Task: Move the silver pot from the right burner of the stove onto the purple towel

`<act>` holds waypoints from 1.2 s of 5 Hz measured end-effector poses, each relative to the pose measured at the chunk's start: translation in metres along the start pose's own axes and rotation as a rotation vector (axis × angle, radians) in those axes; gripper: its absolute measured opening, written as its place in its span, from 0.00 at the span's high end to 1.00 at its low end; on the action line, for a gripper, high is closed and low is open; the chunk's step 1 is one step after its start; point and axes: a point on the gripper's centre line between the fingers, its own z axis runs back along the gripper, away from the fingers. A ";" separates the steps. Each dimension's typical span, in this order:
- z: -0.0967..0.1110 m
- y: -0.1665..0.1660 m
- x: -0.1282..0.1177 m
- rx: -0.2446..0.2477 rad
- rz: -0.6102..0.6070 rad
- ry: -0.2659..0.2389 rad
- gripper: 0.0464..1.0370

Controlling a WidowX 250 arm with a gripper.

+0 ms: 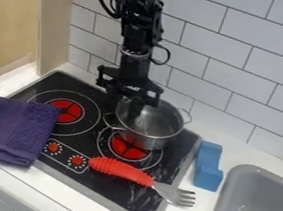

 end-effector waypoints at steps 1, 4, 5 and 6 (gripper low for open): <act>0.000 0.000 0.000 -0.002 0.000 0.002 0.91; 0.007 0.001 0.002 -0.002 -0.061 0.018 0.98; 0.011 0.007 0.002 -0.007 -0.089 0.030 0.99; 0.025 0.018 0.003 -0.034 -0.108 -0.005 0.99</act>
